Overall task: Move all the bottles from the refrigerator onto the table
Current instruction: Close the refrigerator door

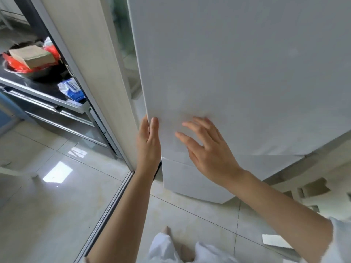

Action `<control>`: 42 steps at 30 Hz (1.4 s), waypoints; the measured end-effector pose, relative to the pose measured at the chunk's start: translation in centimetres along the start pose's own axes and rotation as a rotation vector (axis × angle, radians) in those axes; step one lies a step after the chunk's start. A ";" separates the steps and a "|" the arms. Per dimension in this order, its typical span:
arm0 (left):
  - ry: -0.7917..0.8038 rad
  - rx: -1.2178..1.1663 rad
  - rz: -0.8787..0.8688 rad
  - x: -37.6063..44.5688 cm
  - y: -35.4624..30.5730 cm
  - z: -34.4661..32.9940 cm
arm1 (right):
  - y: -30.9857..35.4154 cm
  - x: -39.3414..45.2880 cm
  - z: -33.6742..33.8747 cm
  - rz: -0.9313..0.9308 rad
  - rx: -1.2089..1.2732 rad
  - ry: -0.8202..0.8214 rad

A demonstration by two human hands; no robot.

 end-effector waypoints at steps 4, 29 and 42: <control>0.094 -0.003 0.009 4.2 0.7 -1.1 | -2.1 2.1 -2.0 0.055 -0.210 0.077; 0.055 -0.018 -0.006 11.1 2.9 -4.8 | -7.2 4.9 -6.2 0.007 -0.524 0.144; -0.027 0.092 0.155 4.3 5.2 -2.0 | -3.6 0.3 -1.1 -0.220 -0.217 0.183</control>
Point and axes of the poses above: each hand's wrist, its own x-axis towards the middle knuckle, its own z-axis out of the back of the hand, y = z × x, the point moved 8 cm from there along x, towards the middle knuckle, and after that the axes turned 1 degree about y, right-handed, at the moved point
